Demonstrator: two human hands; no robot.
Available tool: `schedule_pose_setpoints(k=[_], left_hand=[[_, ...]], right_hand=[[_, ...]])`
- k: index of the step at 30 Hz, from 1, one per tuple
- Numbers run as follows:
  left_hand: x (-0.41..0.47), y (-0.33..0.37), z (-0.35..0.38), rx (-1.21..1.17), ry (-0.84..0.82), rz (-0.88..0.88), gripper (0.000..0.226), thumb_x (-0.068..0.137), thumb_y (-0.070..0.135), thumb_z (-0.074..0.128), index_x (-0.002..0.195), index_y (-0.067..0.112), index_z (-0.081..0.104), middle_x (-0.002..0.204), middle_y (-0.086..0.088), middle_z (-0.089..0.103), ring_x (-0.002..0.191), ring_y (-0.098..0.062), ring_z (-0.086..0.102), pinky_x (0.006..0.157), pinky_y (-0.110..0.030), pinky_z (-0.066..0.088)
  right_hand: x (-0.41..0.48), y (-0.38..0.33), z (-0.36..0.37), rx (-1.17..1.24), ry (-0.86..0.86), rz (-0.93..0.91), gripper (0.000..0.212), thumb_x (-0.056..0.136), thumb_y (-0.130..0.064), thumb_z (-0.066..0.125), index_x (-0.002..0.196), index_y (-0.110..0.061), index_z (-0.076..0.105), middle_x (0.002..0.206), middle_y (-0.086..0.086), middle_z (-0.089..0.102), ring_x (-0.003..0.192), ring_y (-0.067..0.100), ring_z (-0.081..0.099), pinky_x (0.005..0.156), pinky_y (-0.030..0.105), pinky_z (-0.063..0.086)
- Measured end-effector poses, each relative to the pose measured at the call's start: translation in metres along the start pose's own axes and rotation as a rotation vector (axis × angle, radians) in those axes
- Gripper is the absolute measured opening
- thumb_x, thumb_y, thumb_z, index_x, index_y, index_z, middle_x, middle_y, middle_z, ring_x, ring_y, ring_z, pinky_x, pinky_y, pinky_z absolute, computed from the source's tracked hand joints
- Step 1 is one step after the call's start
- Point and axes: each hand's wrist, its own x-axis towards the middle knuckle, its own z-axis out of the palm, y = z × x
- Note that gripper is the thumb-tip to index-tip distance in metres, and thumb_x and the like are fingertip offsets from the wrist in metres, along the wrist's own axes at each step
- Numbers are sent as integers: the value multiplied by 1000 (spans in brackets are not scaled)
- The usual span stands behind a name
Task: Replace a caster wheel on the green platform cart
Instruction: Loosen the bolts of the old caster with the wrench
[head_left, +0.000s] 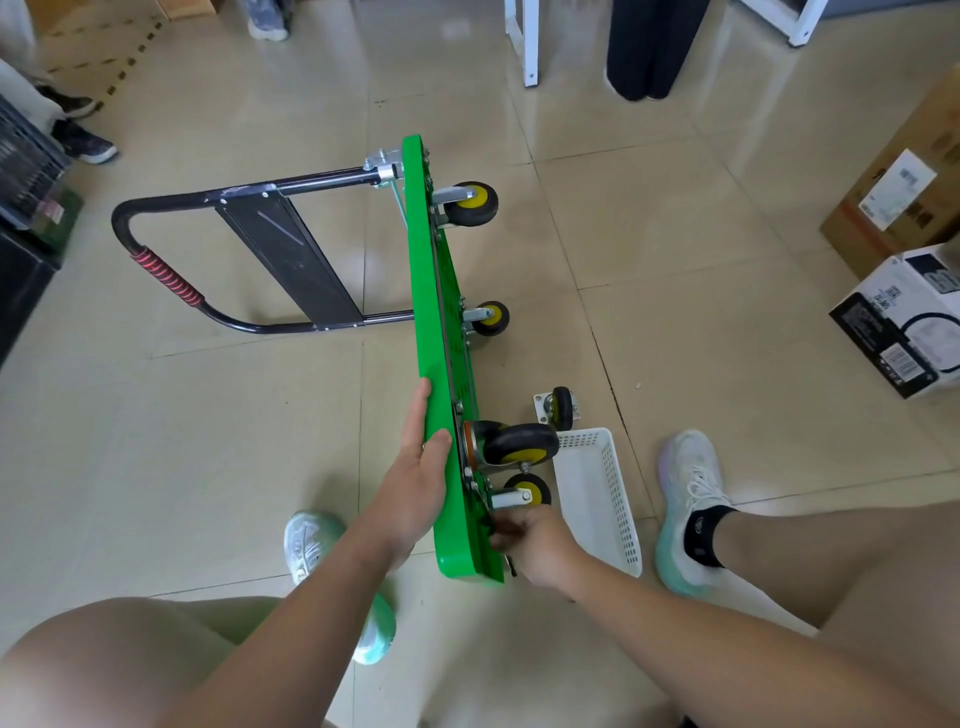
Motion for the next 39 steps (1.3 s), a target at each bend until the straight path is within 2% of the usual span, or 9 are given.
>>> schedule_pose_setpoints(k=[4, 7, 10, 13, 15, 23, 29, 33, 39], left_hand=[[0, -2, 0, -9, 6, 4, 57, 109, 39, 32, 150, 71, 9, 154, 11, 44, 133, -17, 54, 118, -48, 40], [-2, 1, 0, -2, 6, 4, 57, 113, 33, 30, 154, 67, 9, 150, 14, 44, 128, -8, 54, 118, -46, 39], [-2, 1, 1, -11, 9, 12, 57, 112, 34, 30, 152, 69, 10, 150, 16, 44, 127, -5, 54, 118, -45, 40], [-2, 1, 1, -23, 11, 11, 57, 101, 48, 33, 144, 78, 11, 153, 15, 43, 133, -15, 53, 118, -48, 40], [-2, 1, 1, -34, 10, 13, 59, 97, 50, 33, 142, 81, 12, 153, 15, 44, 133, -16, 54, 117, -49, 41], [-4, 3, 1, -35, 4, -7, 59, 92, 54, 33, 138, 85, 11, 153, 10, 46, 128, -21, 59, 113, -51, 45], [-2, 0, 1, -24, 1, -4, 58, 93, 56, 33, 138, 85, 11, 153, 9, 48, 126, -22, 61, 111, -53, 47], [-1, 0, 1, -15, -10, -5, 58, 94, 56, 32, 140, 83, 9, 151, 9, 49, 123, -21, 63, 108, -53, 49], [1, -3, 0, -18, -13, 11, 57, 100, 50, 32, 143, 80, 8, 156, 9, 43, 129, -19, 57, 113, -52, 45]], right_hand=[[14, -19, 0, 98, 40, -15, 29, 93, 11, 52, 80, -5, 71, 87, 12, 63, 78, 22, 59, 73, 27, 47], [4, -21, -7, 35, 47, -42, 22, 93, 12, 54, 95, 3, 74, 90, 10, 68, 86, 22, 63, 76, 24, 51], [-19, -13, -21, -244, 6, -87, 28, 92, 5, 62, 116, -6, 73, 98, -5, 71, 90, 6, 63, 77, 4, 45], [-39, -4, -28, -494, -38, -119, 33, 91, -7, 68, 122, -20, 72, 107, -10, 69, 102, 10, 64, 94, 16, 46], [-53, -3, -25, -534, -39, -93, 29, 91, -15, 70, 118, -23, 74, 102, -10, 72, 96, 9, 67, 92, 20, 50], [-79, -22, -13, -248, -61, -57, 8, 91, -20, 71, 93, -23, 79, 91, 1, 77, 76, 7, 66, 72, 17, 52], [-78, -32, -9, -198, -95, -21, 18, 88, -29, 72, 102, -20, 78, 100, 6, 78, 98, 25, 73, 94, 42, 58], [-75, -34, -4, -137, -129, 12, 20, 88, -28, 72, 105, -19, 77, 102, 3, 78, 100, 22, 73, 96, 43, 57], [-78, -47, 2, 34, -147, 52, 15, 92, -16, 72, 103, -7, 76, 91, 8, 75, 76, 19, 68, 63, 26, 55]])
